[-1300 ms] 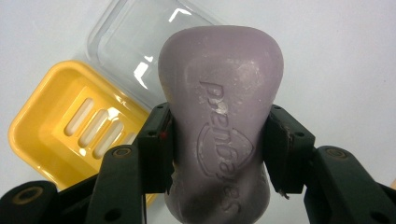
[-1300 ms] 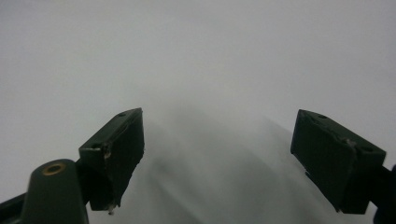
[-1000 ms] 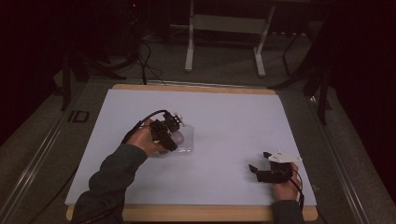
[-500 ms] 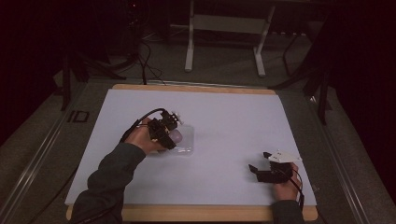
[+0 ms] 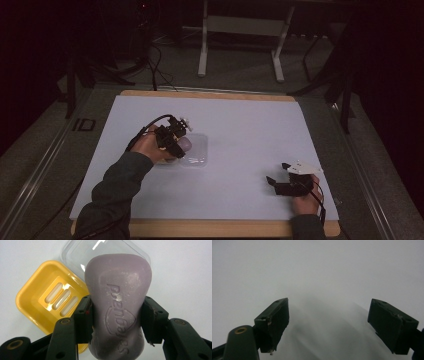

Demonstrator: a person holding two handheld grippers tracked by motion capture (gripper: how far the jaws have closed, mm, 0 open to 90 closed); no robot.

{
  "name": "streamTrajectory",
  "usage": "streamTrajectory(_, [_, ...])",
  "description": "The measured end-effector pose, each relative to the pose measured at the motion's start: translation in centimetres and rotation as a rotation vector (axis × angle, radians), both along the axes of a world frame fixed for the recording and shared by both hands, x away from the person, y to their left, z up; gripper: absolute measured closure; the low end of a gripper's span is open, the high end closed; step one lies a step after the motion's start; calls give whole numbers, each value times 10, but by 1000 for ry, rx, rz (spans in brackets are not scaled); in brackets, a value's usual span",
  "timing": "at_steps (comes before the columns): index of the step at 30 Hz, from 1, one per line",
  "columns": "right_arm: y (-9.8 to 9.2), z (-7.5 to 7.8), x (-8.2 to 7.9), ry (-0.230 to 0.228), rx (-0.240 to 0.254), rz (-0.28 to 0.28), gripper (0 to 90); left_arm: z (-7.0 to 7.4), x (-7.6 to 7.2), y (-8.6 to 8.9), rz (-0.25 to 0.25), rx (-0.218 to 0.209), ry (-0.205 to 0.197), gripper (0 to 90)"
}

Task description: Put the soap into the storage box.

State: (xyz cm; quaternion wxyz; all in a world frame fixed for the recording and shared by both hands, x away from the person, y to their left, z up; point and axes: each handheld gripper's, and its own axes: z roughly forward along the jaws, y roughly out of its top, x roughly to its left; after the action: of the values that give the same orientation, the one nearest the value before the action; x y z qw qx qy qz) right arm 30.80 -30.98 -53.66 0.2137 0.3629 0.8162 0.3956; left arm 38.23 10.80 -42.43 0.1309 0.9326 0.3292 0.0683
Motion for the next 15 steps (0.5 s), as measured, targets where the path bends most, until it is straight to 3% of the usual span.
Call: streamTrajectory(15, [0, 0, 0, 0, 0, -1, 171, -1, 6, 10, 38, -10, 4, 499])
